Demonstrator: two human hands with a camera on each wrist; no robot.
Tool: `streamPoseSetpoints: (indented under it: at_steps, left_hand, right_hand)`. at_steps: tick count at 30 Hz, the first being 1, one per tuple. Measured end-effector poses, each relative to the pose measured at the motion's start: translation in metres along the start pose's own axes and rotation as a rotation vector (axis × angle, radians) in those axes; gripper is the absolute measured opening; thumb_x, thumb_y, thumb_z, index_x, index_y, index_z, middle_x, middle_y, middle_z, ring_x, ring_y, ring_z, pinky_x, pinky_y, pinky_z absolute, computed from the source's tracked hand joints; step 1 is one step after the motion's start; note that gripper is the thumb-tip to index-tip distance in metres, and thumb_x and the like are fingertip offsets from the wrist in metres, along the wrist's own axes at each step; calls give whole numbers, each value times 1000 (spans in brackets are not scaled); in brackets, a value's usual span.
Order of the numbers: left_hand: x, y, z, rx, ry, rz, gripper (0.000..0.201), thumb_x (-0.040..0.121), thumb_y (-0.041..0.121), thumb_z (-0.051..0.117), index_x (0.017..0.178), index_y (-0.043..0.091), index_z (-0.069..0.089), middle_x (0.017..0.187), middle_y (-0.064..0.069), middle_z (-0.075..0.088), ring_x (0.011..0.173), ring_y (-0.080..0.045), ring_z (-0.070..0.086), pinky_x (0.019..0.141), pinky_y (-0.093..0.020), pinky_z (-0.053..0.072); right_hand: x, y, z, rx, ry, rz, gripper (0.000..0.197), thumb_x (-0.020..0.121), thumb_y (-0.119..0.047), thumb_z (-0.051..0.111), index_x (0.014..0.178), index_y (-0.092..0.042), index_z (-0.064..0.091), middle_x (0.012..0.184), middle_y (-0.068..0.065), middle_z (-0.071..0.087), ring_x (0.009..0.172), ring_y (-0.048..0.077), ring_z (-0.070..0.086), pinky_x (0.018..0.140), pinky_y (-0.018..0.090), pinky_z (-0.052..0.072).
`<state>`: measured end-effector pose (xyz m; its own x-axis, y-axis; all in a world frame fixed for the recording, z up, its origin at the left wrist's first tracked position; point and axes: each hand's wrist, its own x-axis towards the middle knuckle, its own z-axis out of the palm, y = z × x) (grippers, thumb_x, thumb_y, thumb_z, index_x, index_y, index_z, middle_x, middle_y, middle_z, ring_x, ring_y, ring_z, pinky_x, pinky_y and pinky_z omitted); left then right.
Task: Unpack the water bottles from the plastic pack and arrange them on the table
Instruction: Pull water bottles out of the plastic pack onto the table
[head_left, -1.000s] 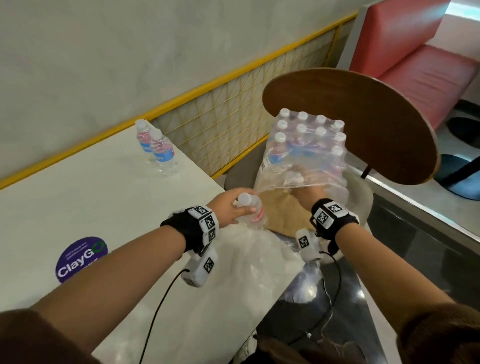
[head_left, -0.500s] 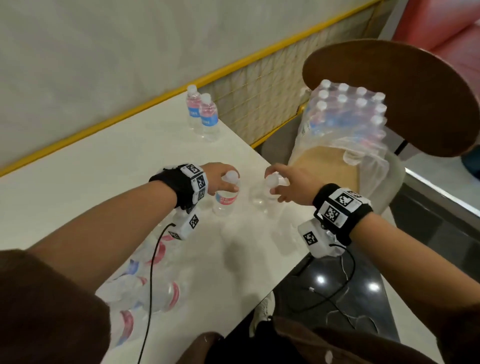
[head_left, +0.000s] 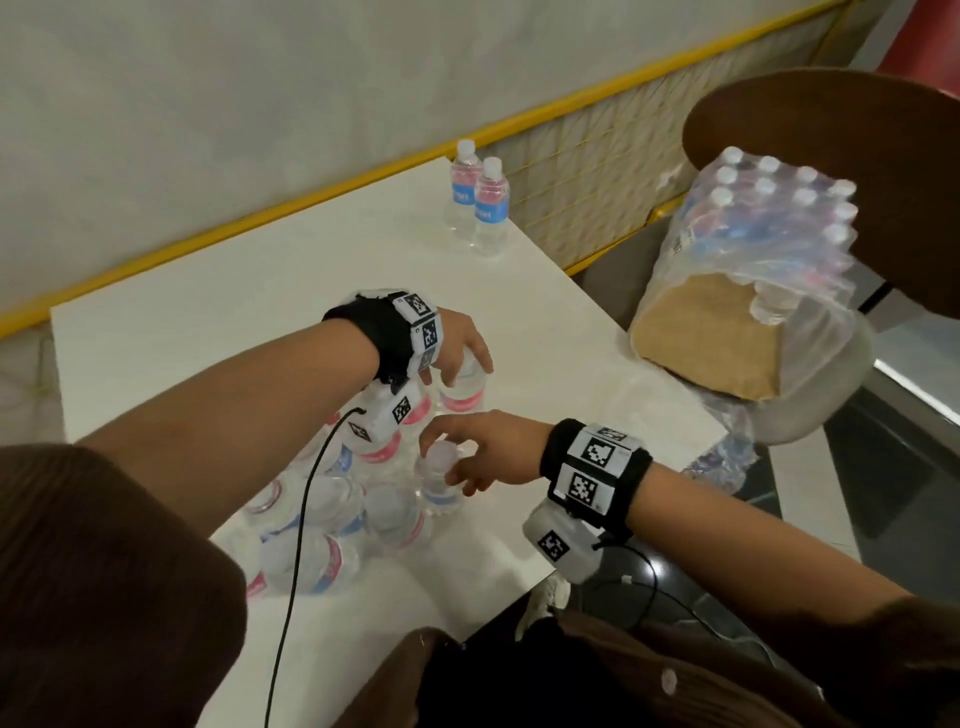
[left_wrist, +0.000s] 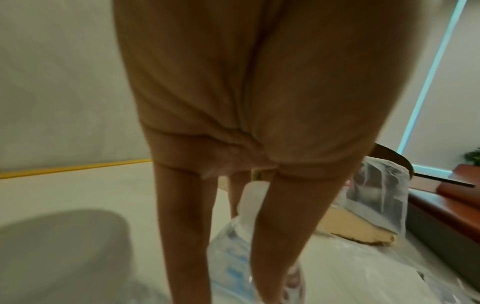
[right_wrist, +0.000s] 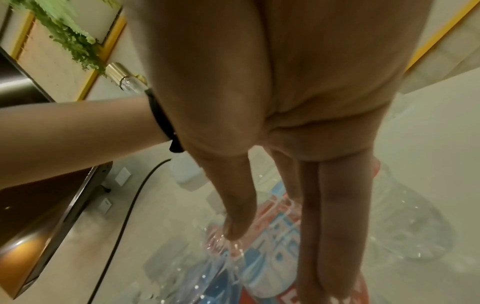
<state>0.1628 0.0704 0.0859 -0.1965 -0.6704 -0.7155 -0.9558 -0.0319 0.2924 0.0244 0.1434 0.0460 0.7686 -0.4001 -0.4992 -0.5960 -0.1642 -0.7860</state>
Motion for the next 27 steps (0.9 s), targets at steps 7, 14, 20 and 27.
streamPoseSetpoints:
  at_steps: [7,14,20,27]
  left_hand:
    - [-8,2,7,143,5,22,47,90,20,56,135,32,50,144,-1,42,107,-19,52,72,-26,54]
    - [-4,23,-1,356,-8,19,39,95,31,51,133,24,53,141,3,49,128,-16,45,93,-22,32]
    - [24,56,-2,358,125,101,43,94,35,52,134,18,51,140,-5,47,127,-23,46,104,-32,36]
    - [90,150,8,315,222,259,50,94,31,51,142,22,41,153,-14,23,140,-32,28,112,-37,28]
  right_hand:
    - [21,-22,15,27,6,-18,46,90,-8,59,132,-21,47,135,8,48,79,29,66,78,38,56]
    - [25,-24,20,32,-13,32,61,89,-17,64,142,-17,34,144,9,43,93,30,69,82,36,54]
    - [-1,5,-12,-64,86,90,58,88,-30,65,139,-20,41,140,4,49,120,20,53,95,26,40]
    - [-45,94,-71,60,157,270,47,89,-19,63,133,-14,48,123,8,58,96,21,59,81,29,48]
